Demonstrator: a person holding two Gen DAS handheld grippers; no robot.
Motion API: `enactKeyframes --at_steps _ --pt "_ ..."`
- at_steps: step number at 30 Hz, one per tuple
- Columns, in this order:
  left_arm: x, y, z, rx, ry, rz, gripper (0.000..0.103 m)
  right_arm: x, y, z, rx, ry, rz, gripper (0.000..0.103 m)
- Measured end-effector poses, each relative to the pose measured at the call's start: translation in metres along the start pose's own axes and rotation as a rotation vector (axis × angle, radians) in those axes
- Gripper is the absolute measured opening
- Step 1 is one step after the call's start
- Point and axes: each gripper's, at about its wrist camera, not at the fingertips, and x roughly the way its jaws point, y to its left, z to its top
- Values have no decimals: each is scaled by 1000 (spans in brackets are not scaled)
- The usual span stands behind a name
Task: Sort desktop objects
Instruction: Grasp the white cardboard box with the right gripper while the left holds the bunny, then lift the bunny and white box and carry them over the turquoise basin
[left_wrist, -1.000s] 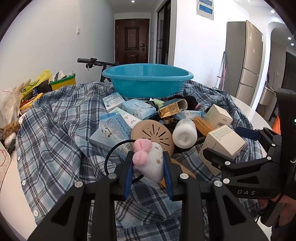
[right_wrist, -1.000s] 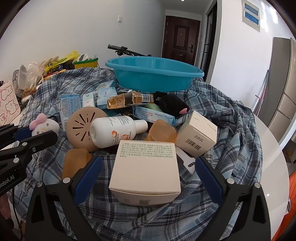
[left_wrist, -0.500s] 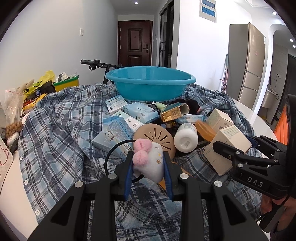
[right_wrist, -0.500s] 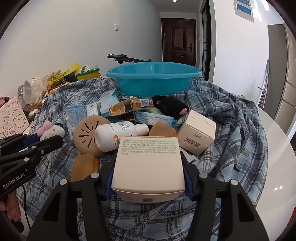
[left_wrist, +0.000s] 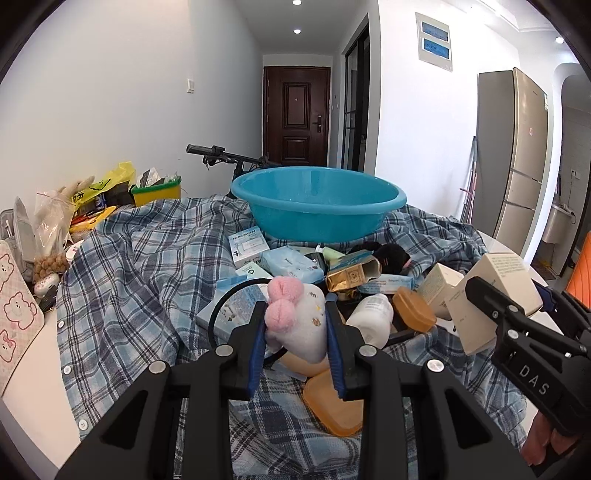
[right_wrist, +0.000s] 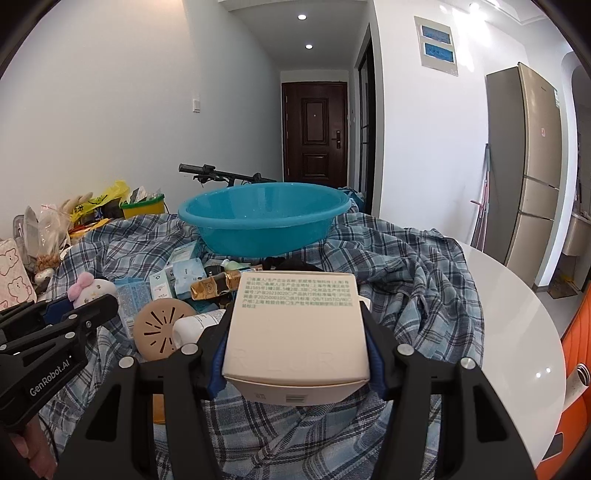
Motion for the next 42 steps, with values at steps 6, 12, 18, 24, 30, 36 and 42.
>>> enactKeyframes --at_steps 6,12,18,24,30,36,42 --pt "-15 -14 15 27 -75 16 31 -14 11 9 -10 -68 58 57" --pt "-23 -17 20 33 -102 13 31 -20 12 17 -11 -103 45 57" --pt "-26 -16 24 35 -113 9 31 -20 13 20 -14 -103 51 57" --pt "-36 -16 50 39 -176 -1 31 -29 13 45 -30 -176 42 57" --pt "-64 -18 102 31 -320 -2 31 -48 11 85 -22 -297 30 57" --pt "-100 -19 141 51 -443 -29 31 -70 11 121 -32 -411 41 57" --pt "-123 -22 152 73 -505 -37 31 -87 17 137 -51 -475 52 57"
